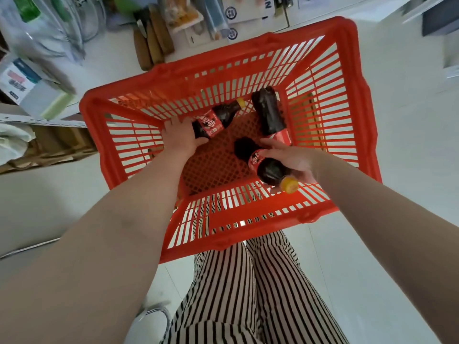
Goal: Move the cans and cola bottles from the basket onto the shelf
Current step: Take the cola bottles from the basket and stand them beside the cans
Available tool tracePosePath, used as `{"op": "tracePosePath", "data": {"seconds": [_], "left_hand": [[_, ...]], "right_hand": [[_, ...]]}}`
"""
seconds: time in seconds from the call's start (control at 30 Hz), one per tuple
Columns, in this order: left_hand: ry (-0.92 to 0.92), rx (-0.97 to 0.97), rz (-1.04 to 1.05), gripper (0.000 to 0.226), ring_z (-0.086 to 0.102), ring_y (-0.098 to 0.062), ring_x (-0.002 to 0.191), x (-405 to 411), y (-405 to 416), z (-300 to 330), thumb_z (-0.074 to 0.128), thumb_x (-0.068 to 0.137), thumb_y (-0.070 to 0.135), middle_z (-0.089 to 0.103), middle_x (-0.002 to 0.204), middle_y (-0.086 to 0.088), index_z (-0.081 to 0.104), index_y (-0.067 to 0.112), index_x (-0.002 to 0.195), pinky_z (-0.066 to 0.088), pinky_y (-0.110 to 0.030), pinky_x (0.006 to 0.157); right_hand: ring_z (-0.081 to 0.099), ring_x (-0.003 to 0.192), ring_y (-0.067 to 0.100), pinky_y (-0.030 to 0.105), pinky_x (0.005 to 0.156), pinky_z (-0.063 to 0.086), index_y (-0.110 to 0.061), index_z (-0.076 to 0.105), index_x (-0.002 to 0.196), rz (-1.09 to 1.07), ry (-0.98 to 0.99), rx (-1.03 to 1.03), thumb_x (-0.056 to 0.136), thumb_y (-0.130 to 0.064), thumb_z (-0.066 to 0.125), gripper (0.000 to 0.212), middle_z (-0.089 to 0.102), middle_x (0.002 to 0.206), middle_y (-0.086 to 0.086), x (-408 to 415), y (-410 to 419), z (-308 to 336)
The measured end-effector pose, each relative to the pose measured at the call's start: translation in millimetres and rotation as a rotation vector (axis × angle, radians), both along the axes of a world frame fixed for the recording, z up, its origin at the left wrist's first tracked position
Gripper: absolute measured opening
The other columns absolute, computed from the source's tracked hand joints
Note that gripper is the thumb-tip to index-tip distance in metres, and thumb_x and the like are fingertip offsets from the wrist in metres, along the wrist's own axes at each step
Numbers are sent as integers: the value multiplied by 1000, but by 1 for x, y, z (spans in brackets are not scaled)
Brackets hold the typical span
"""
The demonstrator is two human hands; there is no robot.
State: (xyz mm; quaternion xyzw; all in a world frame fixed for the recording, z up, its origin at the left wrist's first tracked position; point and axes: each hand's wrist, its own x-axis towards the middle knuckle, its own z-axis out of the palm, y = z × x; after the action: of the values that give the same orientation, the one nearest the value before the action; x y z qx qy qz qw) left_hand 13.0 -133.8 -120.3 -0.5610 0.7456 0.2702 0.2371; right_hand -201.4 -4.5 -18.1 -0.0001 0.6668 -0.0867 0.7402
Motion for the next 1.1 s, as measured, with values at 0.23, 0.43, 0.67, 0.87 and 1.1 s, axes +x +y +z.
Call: {"op": "tracePosePath", "data": {"seconds": [0.23, 0.43, 0.67, 0.87, 1.1], "left_hand": [[184, 174, 261, 64, 49, -35, 126, 10, 33, 13, 60, 88, 44, 51, 139, -16, 41, 8, 137, 41, -43, 100], [234, 204, 365, 66, 50, -34, 127, 26, 44, 35, 54, 88, 53, 51, 141, -11, 40, 15, 141, 42, -43, 99], [366, 268, 354, 59, 53, -32, 123, 16, 39, 61, 52, 91, 50, 55, 136, -13, 46, 11, 134, 39, -34, 91], [433, 270, 378, 57, 51, -29, 125, 7, 46, 75, 53, 91, 47, 54, 137, -11, 45, 11, 135, 38, -31, 91], [449, 256, 412, 63, 53, -30, 123, 7, 50, 83, 53, 89, 53, 55, 135, -11, 44, 13, 136, 41, -34, 93]], "right_hand": [[67, 101, 39, 51, 84, 56, -39, 56, 128, -277, -176, -17, 99, -34, 48, 30, 49, 124, 9, 6, 16, -5], [63, 105, 49, 51, 85, 56, -27, 56, 131, -634, -280, -103, 90, -15, 32, 50, 34, 146, 17, -1, 34, -7], [59, 115, 45, 42, 88, 57, -24, 35, 145, -867, -373, -208, 78, 23, 23, 83, 38, 140, 31, 1, 35, -10], [63, 92, 17, 28, 72, 55, -33, 35, 138, -667, 25, -323, 82, -5, 70, 71, 59, 123, 6, 14, 14, -19], [63, 72, 10, 25, 66, 53, -36, 31, 141, -490, 149, -309, 81, -28, 75, 74, 68, 99, 7, 10, 20, -14]]}}
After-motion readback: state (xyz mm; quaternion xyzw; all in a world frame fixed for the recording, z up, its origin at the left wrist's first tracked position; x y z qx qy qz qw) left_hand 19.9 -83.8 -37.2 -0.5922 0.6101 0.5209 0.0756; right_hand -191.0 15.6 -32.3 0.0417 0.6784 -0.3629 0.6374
